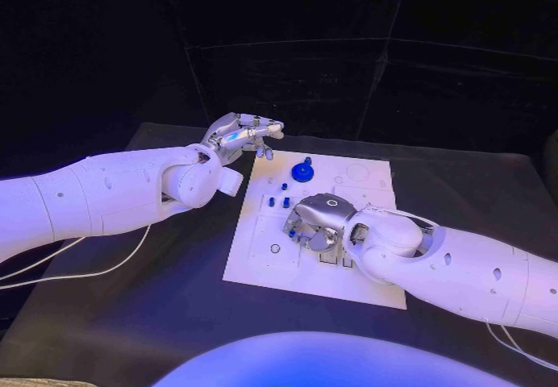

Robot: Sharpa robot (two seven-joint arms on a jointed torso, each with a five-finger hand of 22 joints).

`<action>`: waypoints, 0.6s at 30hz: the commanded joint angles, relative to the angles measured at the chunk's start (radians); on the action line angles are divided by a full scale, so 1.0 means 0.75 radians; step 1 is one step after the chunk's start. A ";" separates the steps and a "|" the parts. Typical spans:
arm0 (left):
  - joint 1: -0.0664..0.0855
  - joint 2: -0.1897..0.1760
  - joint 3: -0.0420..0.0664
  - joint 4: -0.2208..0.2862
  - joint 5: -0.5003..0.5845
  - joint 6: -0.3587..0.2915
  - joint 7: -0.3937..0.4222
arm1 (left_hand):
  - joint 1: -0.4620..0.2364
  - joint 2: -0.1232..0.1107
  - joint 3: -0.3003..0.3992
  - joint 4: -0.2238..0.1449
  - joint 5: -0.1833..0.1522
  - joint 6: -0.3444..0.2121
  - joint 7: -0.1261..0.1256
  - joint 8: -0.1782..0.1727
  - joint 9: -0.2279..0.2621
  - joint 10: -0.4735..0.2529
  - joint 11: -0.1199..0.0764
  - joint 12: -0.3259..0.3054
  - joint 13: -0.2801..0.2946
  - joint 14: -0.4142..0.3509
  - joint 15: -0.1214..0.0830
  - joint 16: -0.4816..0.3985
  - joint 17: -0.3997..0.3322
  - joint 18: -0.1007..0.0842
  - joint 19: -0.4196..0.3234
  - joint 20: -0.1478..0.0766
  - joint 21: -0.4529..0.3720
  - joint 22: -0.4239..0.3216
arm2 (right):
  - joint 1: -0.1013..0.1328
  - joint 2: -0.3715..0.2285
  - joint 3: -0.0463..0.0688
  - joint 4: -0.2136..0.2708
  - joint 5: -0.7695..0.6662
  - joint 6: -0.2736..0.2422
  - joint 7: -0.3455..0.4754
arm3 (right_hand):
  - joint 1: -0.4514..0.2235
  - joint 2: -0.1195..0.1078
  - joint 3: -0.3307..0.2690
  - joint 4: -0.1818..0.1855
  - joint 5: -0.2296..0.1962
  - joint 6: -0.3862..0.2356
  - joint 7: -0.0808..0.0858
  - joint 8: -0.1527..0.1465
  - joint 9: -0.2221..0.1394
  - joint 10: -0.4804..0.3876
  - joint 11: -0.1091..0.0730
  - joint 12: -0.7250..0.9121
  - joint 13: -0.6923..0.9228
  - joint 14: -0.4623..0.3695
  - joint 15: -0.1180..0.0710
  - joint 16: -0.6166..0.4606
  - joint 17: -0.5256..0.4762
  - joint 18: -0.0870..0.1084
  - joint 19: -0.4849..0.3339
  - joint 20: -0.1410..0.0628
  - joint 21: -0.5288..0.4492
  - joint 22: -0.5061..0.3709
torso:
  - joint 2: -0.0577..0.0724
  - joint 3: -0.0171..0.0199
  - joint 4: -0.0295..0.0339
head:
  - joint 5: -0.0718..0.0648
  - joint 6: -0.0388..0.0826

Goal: Assemble the parts on the task board

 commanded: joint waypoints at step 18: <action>0.002 0.001 0.001 -0.005 0.004 0.030 -0.009 | 0.017 0.003 -0.008 -0.004 0.003 -0.012 0.003 0.002 -0.001 -0.015 -0.003 0.012 -0.002 -0.012 -0.001 -0.007 -0.005 0.008 0.002 0.007 -0.010 -0.005 | -0.001 -0.046 -0.012 0.026 0.052 -0.265 0.007 | -0.029 -0.009 -0.040 -0.018 0.013 -0.108 0.013 0.002 -0.001 -0.078 0.017 -0.013 0.003 0.016 0.022 -0.019 -0.035 0.009 -0.022 0.028 -0.035 -0.044 | -0.001 0.0011 -0.0019 | -0.006 0.006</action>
